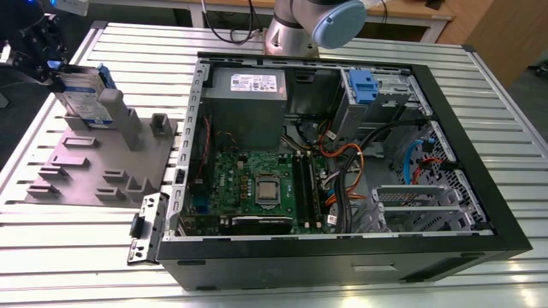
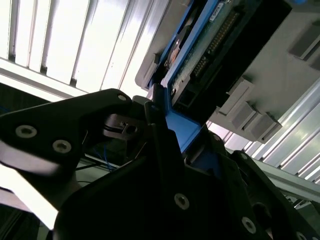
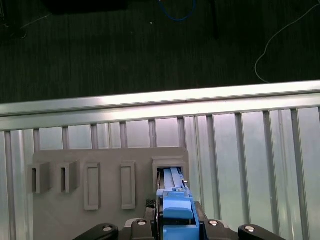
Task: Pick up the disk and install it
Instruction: 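Pick up the disk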
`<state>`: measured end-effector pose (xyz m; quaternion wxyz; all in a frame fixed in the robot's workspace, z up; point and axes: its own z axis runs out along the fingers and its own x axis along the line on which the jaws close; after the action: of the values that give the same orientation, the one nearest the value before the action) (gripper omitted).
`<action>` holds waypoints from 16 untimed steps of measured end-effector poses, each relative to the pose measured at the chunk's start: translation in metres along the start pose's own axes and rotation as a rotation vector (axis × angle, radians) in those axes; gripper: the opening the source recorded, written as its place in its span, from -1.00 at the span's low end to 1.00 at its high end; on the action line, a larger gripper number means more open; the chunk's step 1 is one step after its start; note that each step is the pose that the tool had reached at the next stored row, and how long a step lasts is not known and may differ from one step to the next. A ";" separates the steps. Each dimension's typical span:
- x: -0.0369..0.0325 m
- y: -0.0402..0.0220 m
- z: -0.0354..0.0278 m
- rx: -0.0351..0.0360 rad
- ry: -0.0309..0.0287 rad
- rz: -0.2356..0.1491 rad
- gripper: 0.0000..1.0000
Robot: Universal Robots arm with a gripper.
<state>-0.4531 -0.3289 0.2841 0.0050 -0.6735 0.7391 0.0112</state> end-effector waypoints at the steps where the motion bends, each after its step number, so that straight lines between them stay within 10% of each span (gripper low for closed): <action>1: 0.0000 0.0000 0.0000 0.0000 -0.0001 0.000 -0.25; 16: 0.0001 0.0000 0.0001 -0.0014 0.0006 -0.064 -0.25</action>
<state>-0.4531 -0.3290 0.2841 0.0046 -0.6970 0.7170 0.0114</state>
